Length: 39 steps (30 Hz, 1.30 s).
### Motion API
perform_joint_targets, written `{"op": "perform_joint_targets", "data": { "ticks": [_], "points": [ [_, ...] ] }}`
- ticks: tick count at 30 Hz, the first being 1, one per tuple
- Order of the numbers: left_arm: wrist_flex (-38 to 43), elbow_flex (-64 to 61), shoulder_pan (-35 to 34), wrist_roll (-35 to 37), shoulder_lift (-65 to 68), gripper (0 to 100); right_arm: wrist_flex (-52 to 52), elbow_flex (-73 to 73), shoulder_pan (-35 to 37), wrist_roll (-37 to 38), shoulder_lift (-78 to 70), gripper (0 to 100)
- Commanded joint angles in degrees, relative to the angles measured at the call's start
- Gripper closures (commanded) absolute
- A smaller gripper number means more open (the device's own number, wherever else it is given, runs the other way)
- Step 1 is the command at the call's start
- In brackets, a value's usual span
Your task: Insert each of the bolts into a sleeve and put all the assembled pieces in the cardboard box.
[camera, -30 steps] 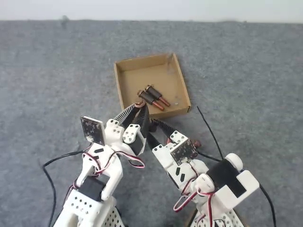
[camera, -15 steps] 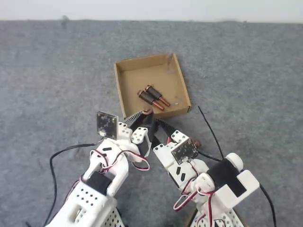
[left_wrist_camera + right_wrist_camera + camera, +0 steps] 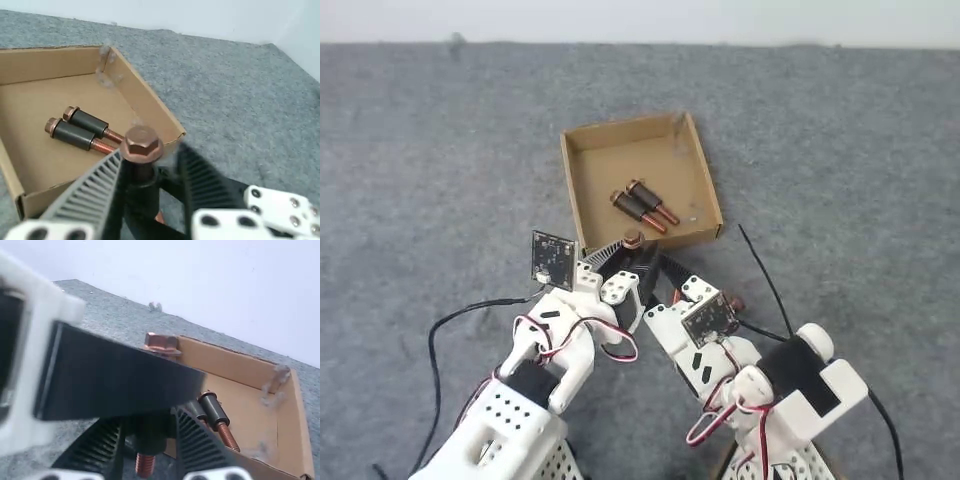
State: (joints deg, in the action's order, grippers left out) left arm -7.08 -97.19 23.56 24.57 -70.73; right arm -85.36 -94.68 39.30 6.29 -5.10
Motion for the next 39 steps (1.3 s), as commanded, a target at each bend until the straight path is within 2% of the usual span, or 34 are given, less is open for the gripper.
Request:
{"op": "perform_joint_targets", "data": {
  "ticks": [1, 6, 12, 20, 27, 34, 39],
  "points": [
    [-1.0, 0.7, 0.2, -0.4, 0.6, 80, -1.5, -1.3, -0.6, 0.6, 0.7, 99.2],
    [-1.0, 0.7, -0.3, -0.6, 0.6, 80, -1.5, -1.3, -0.6, 0.6, 0.7, 99.2],
    [-1.0, 0.7, -4.8, -0.6, 0.5, 80, -1.5, -1.3, -0.7, 0.6, 0.7, 99.2],
    [-0.8, 0.7, -4.7, -0.4, 0.5, 80, -1.5, -1.2, -0.7, 0.6, 0.6, 99.2],
    [-0.9, 1.4, -1.4, -0.3, 0.5, 80, -1.5, -0.9, -0.7, 0.6, 0.3, 99.2],
    [-0.9, 3.5, -1.7, -0.2, 0.5, 80, -1.4, -0.4, -0.9, 0.7, 0.1, 99.2],
    [-1.0, 4.8, -4.7, 1.6, 0.5, 80, 3.1, 2.2, -4.7, 0.7, 0.2, 99.2]
  ]
}}
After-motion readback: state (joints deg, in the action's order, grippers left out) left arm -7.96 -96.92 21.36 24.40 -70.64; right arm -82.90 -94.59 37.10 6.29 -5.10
